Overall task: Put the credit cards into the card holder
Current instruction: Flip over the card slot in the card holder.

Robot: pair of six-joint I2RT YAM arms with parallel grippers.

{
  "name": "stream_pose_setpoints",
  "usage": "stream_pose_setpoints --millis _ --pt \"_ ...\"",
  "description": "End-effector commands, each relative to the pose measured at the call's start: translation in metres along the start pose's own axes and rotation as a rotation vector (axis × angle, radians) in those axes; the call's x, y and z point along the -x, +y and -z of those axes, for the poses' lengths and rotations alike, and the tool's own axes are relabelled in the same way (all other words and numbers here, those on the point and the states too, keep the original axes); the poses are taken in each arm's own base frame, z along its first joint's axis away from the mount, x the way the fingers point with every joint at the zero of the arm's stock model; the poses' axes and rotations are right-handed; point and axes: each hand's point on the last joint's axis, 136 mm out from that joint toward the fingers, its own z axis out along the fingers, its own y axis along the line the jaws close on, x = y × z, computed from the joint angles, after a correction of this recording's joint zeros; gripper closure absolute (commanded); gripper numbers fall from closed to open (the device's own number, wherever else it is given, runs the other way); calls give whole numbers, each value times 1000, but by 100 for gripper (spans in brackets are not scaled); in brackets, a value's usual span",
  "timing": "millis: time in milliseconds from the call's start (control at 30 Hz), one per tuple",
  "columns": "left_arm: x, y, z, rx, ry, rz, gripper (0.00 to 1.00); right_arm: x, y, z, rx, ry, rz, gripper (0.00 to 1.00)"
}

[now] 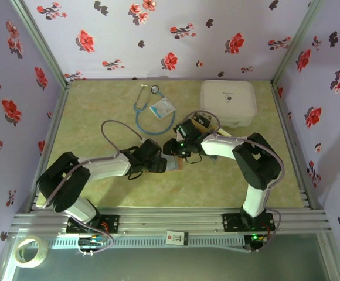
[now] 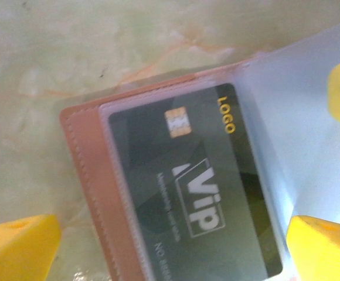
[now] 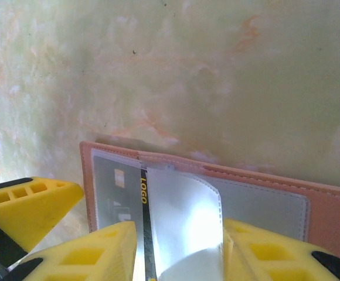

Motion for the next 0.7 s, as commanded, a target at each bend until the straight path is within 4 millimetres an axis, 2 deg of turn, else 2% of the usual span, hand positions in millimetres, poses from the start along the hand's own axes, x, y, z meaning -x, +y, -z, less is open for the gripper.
stream_pose_setpoints --millis 0,167,300,500,667 --pt "14 21 28 41 -52 31 0 -2 24 13 60 -12 10 58" --pt "34 44 58 44 -135 105 0 -6 43 11 73 -10 35 57" --pt "39 61 73 53 -174 149 0 -8 56 -1 73 -5 50 55" --pt "34 77 78 57 -178 190 0 -12 59 -34 49 12 30 55" --pt "30 80 76 53 -177 205 0 -12 57 -52 47 16 6 55"
